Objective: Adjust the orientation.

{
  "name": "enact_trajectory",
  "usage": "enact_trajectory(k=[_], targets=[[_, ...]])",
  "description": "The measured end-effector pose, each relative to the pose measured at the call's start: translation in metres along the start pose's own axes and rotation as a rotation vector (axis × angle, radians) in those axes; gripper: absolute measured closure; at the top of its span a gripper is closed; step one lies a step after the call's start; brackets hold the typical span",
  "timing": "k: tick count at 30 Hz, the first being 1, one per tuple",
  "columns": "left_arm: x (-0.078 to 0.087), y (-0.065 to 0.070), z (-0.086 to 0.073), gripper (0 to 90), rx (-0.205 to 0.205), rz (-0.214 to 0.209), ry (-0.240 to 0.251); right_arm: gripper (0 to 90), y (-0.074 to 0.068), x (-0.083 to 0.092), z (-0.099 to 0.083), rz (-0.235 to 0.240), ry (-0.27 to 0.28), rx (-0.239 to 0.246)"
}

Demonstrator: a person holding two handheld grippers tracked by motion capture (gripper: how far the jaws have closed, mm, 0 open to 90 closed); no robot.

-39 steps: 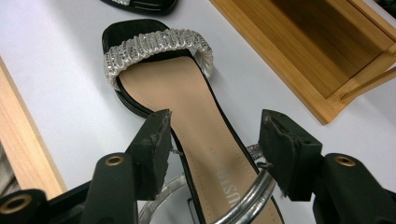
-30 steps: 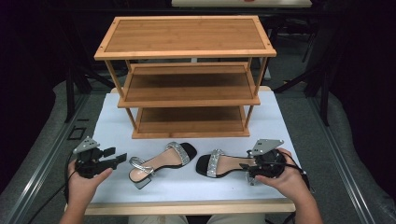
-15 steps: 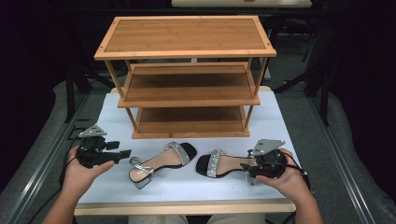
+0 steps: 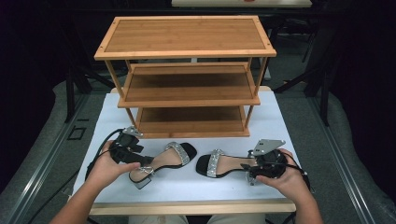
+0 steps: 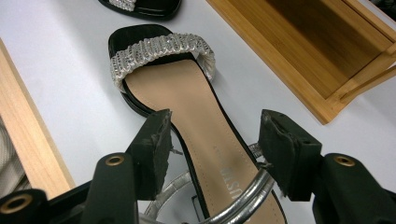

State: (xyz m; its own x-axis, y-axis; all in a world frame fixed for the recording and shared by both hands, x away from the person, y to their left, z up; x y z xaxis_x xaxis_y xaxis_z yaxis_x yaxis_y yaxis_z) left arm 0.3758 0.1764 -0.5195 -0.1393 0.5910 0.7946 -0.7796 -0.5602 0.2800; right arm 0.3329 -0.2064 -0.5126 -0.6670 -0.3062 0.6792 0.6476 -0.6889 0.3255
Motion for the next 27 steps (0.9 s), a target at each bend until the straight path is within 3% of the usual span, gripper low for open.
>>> enact_trajectory(k=[1,9,14,17,23,25,27], targets=[[0.0,0.0,0.0,34.7,0.0,0.0,0.0,43.6,0.0,0.0,0.0,0.0,0.0,0.0],[-0.028,-0.002,0.004,32.9,0.014,-0.014,-0.18,43.4,0.0,-0.002,-0.001,0.005,0.0,0.0],[-0.04,-0.002,0.005,29.5,0.028,-0.009,-0.261,43.4,0.0,-0.001,-0.001,0.005,-0.01,0.0],[-0.047,-0.001,0.005,29.3,0.033,-0.008,-0.287,43.3,0.0,-0.002,-0.001,0.005,0.011,-0.011],[-0.055,-0.002,0.001,40.5,0.025,-0.012,-0.377,43.3,0.001,-0.003,-0.003,0.007,-0.015,-0.002],[-0.054,-0.001,0.002,41.6,0.04,-0.017,-0.371,43.3,0.001,-0.004,-0.004,0.008,-0.021,-0.003],[-0.052,-0.002,0.001,42.1,0.033,-0.003,-0.395,43.3,0.001,-0.005,-0.004,0.013,-0.01,-0.009]])
Point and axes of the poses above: each handheld gripper's, and its own axes: x roughly backward along the jaws, z roughly out of its top, y roughly to its right, the point moved 6 cm from there along -x, roughly forward along the jaws, and after that the axes turned 13 degrees about -z, right-handed, at the moved point
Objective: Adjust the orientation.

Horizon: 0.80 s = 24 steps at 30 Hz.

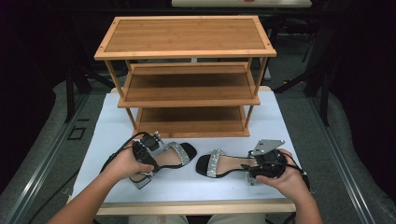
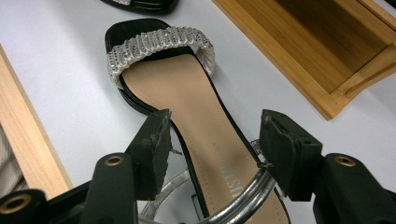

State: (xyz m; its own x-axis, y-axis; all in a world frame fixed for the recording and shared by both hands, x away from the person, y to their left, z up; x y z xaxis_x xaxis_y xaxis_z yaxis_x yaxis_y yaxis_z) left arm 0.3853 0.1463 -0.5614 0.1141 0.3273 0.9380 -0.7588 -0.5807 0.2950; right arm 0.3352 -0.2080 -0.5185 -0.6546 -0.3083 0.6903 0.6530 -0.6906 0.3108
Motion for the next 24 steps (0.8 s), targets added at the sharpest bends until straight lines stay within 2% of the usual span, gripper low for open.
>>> enact_trajectory(k=[4,10,14,24], targets=[[0.0033,-0.0036,-0.0062,42.2,0.006,0.021,-0.07,43.3,0.0004,0.0014,-0.0005,-0.004,-0.009,0.003],[0.0039,-0.008,-0.0091,41.7,0.036,0.005,-0.103,43.3,0.0008,0.0018,-0.0002,-0.005,-0.003,-0.005],[-0.0009,-0.0091,-0.0074,39.8,0.044,-0.001,-0.156,43.2,-0.0004,0.0007,0.0004,-0.004,0.003,-0.003],[-0.0023,-0.0097,-0.0058,41.6,0.031,-0.003,-0.19,43.1,0.0002,0.0014,-0.0004,-0.004,-0.01,0.005]])
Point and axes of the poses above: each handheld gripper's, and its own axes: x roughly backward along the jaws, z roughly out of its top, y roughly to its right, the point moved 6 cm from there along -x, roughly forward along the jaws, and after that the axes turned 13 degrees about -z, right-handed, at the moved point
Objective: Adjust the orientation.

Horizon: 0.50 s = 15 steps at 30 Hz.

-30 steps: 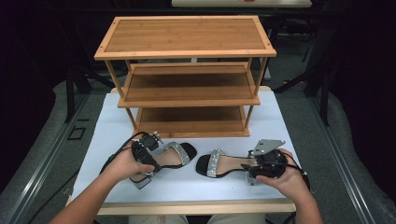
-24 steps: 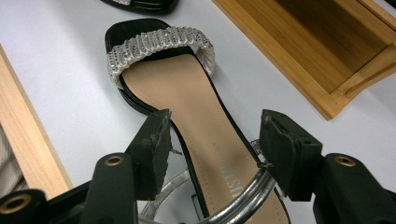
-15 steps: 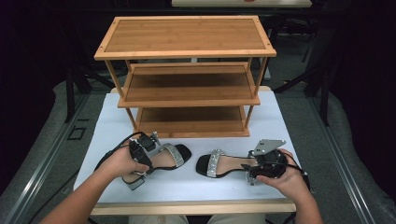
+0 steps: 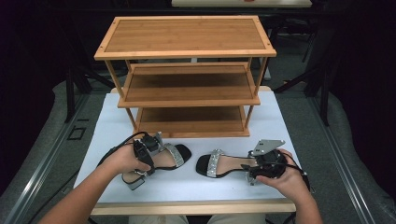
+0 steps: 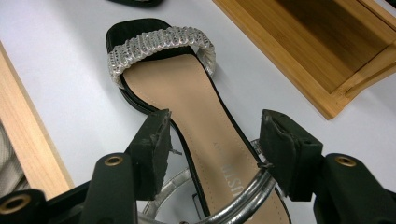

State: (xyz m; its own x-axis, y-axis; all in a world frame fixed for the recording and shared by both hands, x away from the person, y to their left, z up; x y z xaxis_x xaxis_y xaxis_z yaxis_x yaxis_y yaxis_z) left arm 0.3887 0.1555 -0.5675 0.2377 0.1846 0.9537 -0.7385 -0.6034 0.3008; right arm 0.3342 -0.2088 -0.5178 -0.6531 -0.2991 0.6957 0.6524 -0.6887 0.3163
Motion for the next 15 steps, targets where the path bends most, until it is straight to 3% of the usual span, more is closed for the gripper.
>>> enact_trajectory(k=[12,15], targets=[[0.0008,-0.0004,0.0009,42.5,0.016,-0.003,-0.012,42.7,-0.0034,-0.0006,0.0012,0.006,-0.001,-0.001],[0.0018,0.0006,0.0008,42.6,0.027,-0.01,0.01,42.7,-0.0025,0.0,0.0005,0.006,-0.006,0.004]])
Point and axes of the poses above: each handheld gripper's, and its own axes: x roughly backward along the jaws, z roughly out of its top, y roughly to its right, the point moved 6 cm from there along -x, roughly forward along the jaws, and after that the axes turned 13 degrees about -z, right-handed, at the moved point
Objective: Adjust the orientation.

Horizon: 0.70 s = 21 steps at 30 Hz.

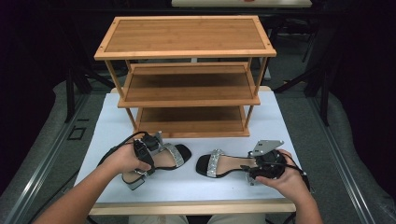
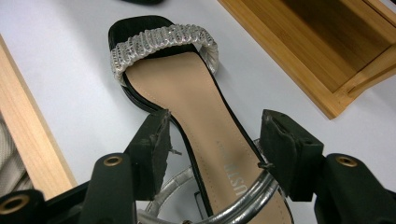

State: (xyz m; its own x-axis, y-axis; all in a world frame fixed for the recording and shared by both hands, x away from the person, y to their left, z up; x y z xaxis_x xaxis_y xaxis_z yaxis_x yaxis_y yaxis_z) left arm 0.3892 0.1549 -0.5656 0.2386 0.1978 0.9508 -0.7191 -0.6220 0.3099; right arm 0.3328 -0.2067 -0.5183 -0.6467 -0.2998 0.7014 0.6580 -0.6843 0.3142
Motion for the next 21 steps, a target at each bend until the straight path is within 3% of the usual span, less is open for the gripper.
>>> enact_trajectory(k=[11,16,21], targets=[[0.023,0.003,-0.005,42.8,0.042,-0.029,0.059,42.7,0.001,0.0,-0.001,-0.004,-0.005,0.004],[0.036,-0.004,-0.004,42.8,0.108,-0.036,0.161,42.6,0.001,-0.002,0.0,0.0,0.005,-0.003],[0.047,-0.015,0.003,42.8,0.17,-0.023,0.211,42.6,0.0,-0.003,0.0,-0.001,0.013,-0.009]])
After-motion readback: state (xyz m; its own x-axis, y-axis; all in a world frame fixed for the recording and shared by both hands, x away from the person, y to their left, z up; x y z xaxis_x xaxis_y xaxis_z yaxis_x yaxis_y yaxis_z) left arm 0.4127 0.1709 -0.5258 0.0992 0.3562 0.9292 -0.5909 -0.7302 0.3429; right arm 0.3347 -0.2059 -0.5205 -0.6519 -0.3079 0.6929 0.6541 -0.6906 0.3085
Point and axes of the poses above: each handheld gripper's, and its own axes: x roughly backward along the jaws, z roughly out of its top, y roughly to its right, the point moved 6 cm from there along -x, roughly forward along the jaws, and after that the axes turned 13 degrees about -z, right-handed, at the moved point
